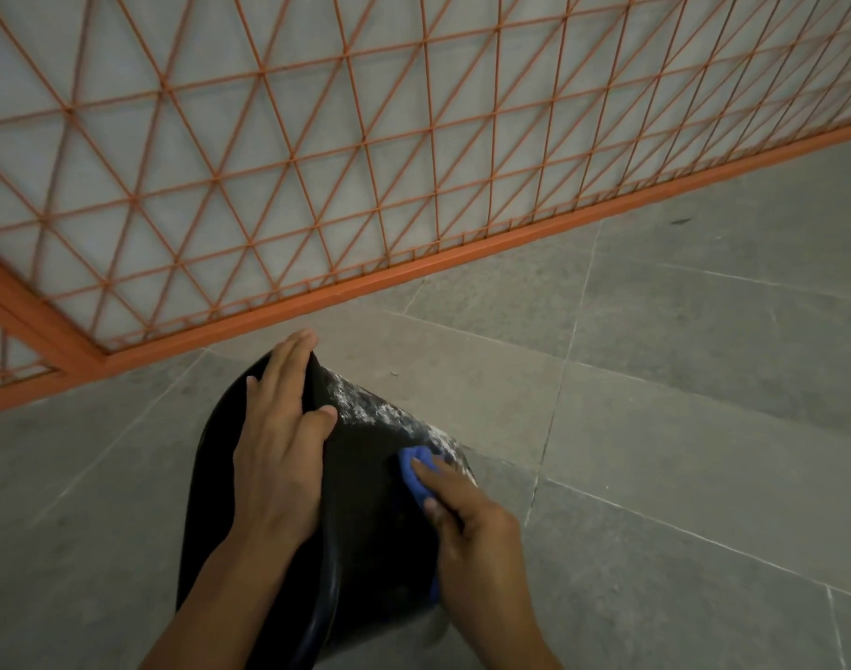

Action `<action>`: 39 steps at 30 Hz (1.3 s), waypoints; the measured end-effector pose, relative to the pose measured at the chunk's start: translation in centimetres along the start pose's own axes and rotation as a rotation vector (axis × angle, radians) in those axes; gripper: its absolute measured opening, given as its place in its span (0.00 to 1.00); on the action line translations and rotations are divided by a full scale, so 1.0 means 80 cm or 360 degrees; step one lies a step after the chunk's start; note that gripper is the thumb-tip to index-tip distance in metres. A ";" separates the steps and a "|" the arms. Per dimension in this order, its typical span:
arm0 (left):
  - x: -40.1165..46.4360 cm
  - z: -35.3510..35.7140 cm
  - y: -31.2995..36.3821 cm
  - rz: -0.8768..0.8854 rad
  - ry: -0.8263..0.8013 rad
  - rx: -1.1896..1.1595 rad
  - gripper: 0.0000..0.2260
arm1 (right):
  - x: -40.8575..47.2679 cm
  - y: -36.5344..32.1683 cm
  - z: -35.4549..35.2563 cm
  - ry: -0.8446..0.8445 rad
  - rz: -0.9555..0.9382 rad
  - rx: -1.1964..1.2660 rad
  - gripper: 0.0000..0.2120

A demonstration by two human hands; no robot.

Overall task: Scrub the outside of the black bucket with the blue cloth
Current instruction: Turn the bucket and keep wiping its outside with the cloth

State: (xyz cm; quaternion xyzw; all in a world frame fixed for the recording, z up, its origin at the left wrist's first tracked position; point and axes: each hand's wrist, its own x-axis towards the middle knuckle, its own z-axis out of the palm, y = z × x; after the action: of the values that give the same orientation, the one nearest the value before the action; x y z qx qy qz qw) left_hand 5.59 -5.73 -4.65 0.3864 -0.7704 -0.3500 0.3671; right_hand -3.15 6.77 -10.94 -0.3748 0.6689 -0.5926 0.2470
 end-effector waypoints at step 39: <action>0.001 -0.003 -0.005 -0.0048 0.0106 -0.0040 0.30 | 0.064 0.070 -0.028 -0.0037 0.0476 -0.0240 0.16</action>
State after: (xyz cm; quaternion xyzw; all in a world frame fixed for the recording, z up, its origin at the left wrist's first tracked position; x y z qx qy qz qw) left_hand 5.91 -6.03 -4.85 0.4047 -0.7473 -0.3521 0.3922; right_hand -9.12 4.15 -15.45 -0.2953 0.7569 -0.4930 0.3114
